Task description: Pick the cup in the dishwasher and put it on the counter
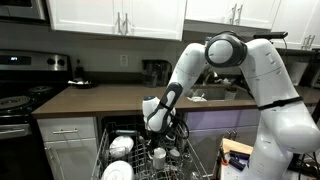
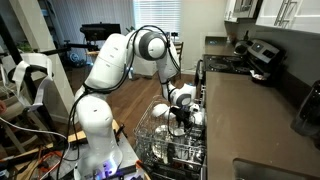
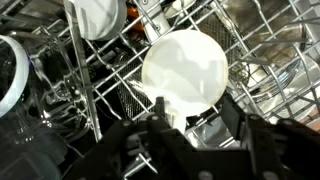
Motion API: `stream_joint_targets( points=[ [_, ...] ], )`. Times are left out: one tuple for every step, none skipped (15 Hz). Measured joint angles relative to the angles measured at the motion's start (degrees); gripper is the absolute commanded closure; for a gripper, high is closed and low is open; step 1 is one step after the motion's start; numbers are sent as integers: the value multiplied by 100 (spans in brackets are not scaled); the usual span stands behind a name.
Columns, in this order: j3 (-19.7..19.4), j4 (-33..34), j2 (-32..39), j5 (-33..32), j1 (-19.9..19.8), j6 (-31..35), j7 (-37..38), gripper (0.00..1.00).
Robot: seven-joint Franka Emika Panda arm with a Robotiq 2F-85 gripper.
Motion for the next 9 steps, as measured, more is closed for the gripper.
stream_joint_targets(
  points=[
    [0,15,10,0,0,11,0,8],
    [0,28,21,0,0,30,0,8],
    [0,40,36,0,0,76,0,11],
    [0,51,55,0,0,135,0,11],
    [0,60,79,0,0,205,-6,18],
    [-1,65,103,0,0,293,-9,23],
    [-3,69,136,-3,0,407,-12,37],
    [-5,75,174,-4,0,511,-17,43],
    [-7,84,217,-4,0,601,-18,51]
  ],
)
